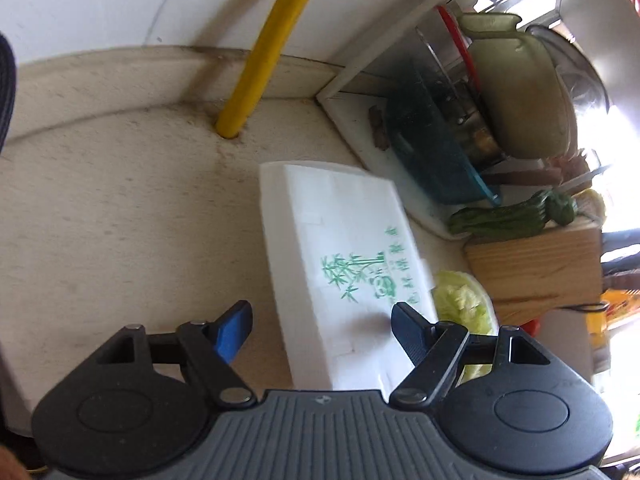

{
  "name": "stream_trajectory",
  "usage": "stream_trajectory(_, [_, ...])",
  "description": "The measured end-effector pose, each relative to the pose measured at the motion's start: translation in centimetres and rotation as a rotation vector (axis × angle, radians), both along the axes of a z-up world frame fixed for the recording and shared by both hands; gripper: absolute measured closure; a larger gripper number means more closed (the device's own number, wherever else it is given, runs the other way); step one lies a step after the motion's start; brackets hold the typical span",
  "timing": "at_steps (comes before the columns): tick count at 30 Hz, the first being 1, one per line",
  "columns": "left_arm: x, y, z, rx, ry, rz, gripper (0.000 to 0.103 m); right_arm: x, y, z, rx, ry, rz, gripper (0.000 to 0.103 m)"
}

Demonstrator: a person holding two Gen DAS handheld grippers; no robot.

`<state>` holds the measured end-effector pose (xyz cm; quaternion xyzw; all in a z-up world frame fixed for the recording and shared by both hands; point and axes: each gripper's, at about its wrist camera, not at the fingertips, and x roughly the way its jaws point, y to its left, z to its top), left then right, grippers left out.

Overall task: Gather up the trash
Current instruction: 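Lift the foam box with the left tool while the right tool holds the snack box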

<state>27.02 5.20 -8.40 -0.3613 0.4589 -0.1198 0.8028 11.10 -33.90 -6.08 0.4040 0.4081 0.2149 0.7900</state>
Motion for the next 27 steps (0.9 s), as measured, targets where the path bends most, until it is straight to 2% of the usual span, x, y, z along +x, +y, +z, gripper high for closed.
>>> stream_trajectory(2, [0.9, -0.7, -0.7, -0.075, -0.002, -0.025, 0.029, 0.4, 0.0, -0.3, 0.005, 0.008, 0.005, 0.065])
stream_trajectory(6, [2.3, -2.6, -1.2, -0.126, -0.029, -0.078, 0.029, 0.7, 0.0, -0.6, 0.017, 0.020, 0.008, 0.064])
stream_trajectory(7, [2.4, -2.9, -1.2, -0.131, -0.027, -0.072, 0.033, 0.7, 0.0, -0.6, 0.015, 0.021, 0.008, 0.064])
stream_trajectory(10, [2.6, -3.7, -0.6, -0.127, -0.058, -0.091, 0.055, 1.0, 0.1, -0.7, 0.009, 0.025, 0.003, 0.064])
stream_trajectory(11, [2.7, -3.9, 0.0, -0.104, -0.063, -0.090, 0.056, 1.0, 0.1, -0.7, 0.008, 0.024, -0.001, 0.065])
stream_trajectory(13, [2.4, -4.3, 1.2, -0.009, -0.085, -0.084, 0.057, 1.2, 0.3, -0.6, 0.002, 0.019, -0.004, 0.066])
stream_trajectory(15, [1.6, -4.5, 2.8, 0.072, -0.138, -0.088, 0.057, 1.2, 0.4, -0.2, -0.002, 0.008, -0.004, 0.067])
stream_trajectory(18, [0.2, -4.5, 4.5, 0.123, -0.187, -0.099, 0.057, 0.9, 0.7, 0.9, -0.060, -0.026, -0.003, 0.067])
stream_trajectory(23, [-2.0, -4.8, 5.9, 0.174, -0.205, -0.109, 0.057, 0.6, 0.0, 1.9, -0.094, -0.050, -0.033, 0.067])
stream_trajectory(27, [-3.6, -6.1, 6.6, 0.254, -0.227, -0.131, 0.057, 0.6, -0.4, 2.4, -0.123, -0.072, -0.035, 0.067])
